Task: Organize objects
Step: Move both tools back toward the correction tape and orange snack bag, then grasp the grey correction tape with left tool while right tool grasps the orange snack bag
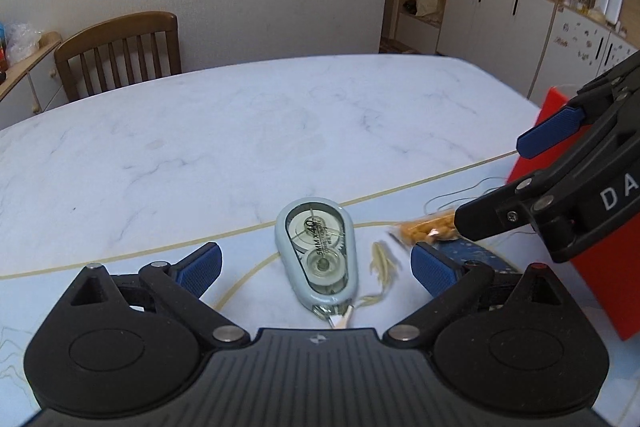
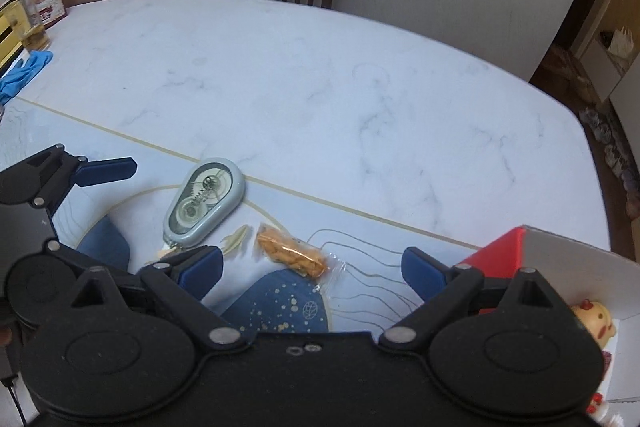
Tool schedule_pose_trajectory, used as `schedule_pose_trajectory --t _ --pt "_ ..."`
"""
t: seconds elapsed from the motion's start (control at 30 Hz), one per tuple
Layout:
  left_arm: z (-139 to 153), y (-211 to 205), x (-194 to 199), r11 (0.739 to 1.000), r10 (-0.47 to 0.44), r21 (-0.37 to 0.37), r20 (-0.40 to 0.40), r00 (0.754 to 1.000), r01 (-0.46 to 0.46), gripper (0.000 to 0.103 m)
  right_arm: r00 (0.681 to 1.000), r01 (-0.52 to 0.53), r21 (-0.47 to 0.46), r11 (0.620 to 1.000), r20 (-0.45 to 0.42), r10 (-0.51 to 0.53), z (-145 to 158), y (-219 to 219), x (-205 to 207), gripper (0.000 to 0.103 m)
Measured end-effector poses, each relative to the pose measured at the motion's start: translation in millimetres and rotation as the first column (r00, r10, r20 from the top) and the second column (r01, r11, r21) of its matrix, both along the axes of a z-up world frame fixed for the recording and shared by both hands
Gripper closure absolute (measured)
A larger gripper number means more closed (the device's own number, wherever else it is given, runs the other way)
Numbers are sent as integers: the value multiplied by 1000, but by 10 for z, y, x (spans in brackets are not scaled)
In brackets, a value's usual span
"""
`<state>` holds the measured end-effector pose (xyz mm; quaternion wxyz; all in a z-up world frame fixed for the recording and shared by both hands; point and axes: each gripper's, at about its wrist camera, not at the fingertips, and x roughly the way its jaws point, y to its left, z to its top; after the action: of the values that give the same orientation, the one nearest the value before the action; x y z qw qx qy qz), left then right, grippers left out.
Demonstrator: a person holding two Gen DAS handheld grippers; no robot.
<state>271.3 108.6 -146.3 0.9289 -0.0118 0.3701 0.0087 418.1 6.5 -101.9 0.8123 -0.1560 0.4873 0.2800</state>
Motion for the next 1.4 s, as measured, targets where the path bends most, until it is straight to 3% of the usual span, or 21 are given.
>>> schedule_pose_trajectory --t 0.53,0.93,1.13,1.4 --pt "-232 -20 151 999 23 36 -22 1000 -22 2 981 169 10 986 -93 -168 -369 86 192 12" --pt "-270 -43 187 999 32 34 1 999 -32 3 959 262 -12 965 -108 -261 -480 179 191 25" --pt "-240 -97 191 999 13 40 15 1000 -13 18 958 270 -16 963 -99 -271 -484 203 185 31" --pt "-188 -124 174 999 -7 46 24 1000 6 52 958 272 -7 962 -92 -272 -478 199 168 45"
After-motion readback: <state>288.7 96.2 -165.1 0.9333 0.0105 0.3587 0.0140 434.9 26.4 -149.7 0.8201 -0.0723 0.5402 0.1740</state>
